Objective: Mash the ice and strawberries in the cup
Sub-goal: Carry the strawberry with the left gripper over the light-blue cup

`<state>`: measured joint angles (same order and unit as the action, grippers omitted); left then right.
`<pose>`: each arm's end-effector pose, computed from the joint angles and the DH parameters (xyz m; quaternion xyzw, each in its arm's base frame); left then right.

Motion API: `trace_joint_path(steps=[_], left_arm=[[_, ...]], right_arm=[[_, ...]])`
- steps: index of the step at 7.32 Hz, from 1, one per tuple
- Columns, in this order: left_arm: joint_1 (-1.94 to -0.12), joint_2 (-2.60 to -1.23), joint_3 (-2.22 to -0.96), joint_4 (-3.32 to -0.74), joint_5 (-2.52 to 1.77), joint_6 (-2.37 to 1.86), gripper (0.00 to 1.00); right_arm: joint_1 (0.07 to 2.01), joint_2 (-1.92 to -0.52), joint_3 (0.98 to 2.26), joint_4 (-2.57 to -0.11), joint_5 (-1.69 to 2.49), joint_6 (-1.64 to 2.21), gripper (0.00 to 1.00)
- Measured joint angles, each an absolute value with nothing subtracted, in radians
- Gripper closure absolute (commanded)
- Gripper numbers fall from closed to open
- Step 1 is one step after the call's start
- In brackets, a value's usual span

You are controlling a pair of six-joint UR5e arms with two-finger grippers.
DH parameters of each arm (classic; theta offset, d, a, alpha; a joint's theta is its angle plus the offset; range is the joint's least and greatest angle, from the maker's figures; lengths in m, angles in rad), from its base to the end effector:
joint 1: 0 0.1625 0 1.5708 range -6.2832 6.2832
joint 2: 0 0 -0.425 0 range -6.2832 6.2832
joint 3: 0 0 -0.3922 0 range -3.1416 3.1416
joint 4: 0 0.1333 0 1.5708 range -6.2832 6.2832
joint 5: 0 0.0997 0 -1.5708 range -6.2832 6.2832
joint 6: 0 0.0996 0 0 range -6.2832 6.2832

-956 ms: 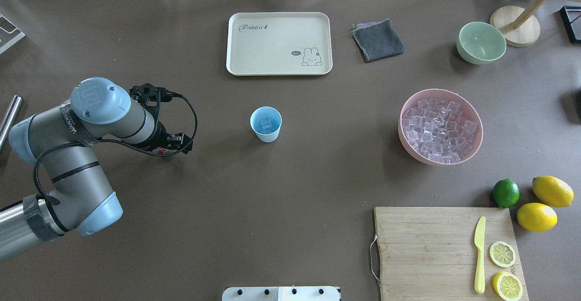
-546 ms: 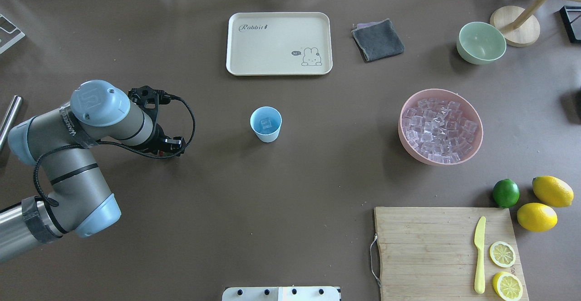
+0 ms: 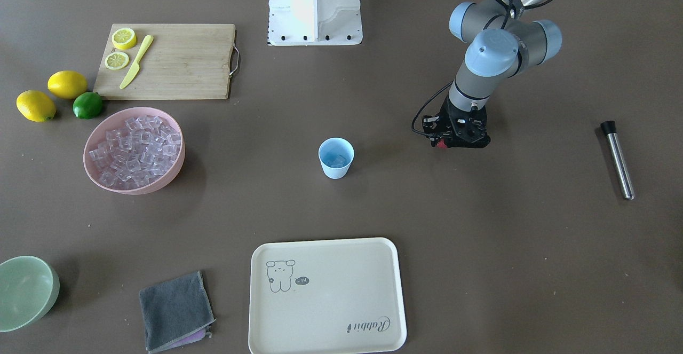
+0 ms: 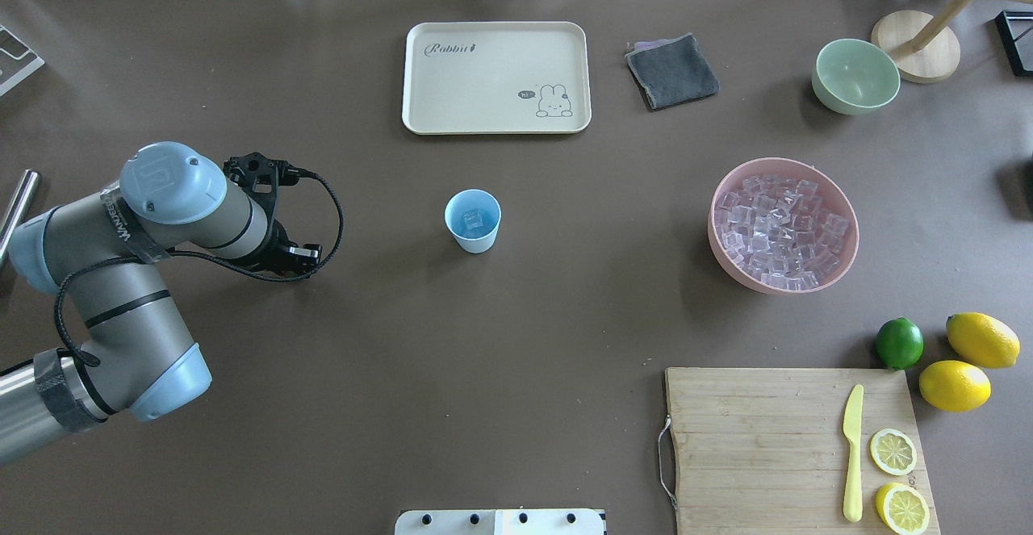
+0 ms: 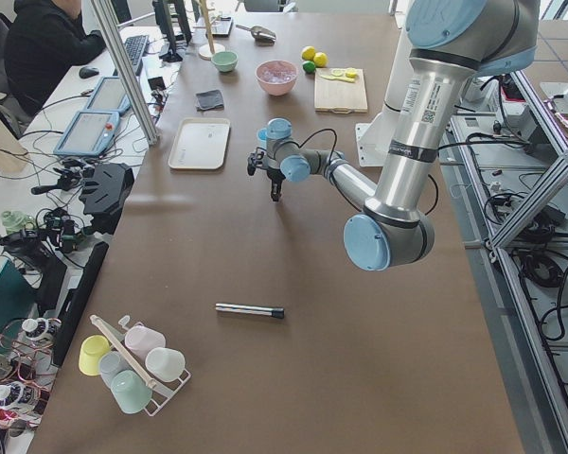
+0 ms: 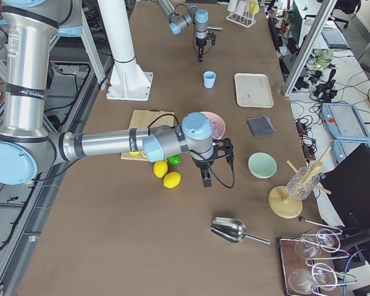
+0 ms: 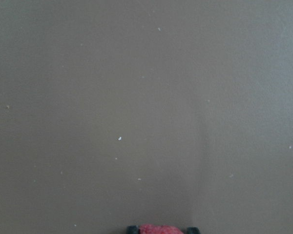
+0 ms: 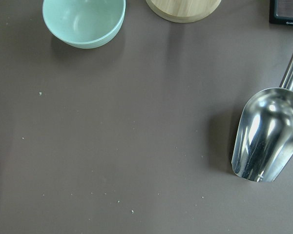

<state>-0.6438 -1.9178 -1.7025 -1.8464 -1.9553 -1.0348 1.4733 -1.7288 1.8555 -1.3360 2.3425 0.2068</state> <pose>0.4451 -0.4540 0.3805 0.0535 0.3992 0.0211 0.9151 0.0206 -0.4448 0.5642 0.1085 -0.3912 -0.0178 0.9137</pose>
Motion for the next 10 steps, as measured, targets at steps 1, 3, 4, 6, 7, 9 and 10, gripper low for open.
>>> trace_joint_path(steps=[1,3,4,6,7,9,10], left_arm=[[-0.661,-1.982,-1.705,-1.792,-1.956,-1.038,0.72],[-0.687,-2.167,-1.7,-1.606,-1.956,-1.094,0.72],[-0.687,-2.243,-1.68,-1.564,-1.955,-1.162,0.72],[-0.661,-2.375,-1.59,-1.548,-1.945,-1.294,0.72],[-0.642,-2.407,-1.561,-1.549,-1.924,-1.335,0.7],[-0.607,-2.42,-1.535,-1.586,-1.888,-1.378,0.58],[-0.596,-2.419,-1.526,-1.608,-1.883,-1.398,0.03]], right_arm=[[1.476,-1.731,1.856,-1.336,2.342,0.207,0.01],[1.477,-1.73,1.858,-1.335,2.343,0.207,0.01],[1.477,-1.73,1.862,-1.335,2.344,0.207,0.01],[1.477,-1.731,1.87,-1.337,2.345,0.207,0.01],[1.477,-1.732,1.872,-1.337,2.345,0.207,0.01],[1.477,-1.733,1.874,-1.338,2.345,0.207,0.01],[1.477,-1.733,1.874,-1.338,2.345,0.207,0.01]])
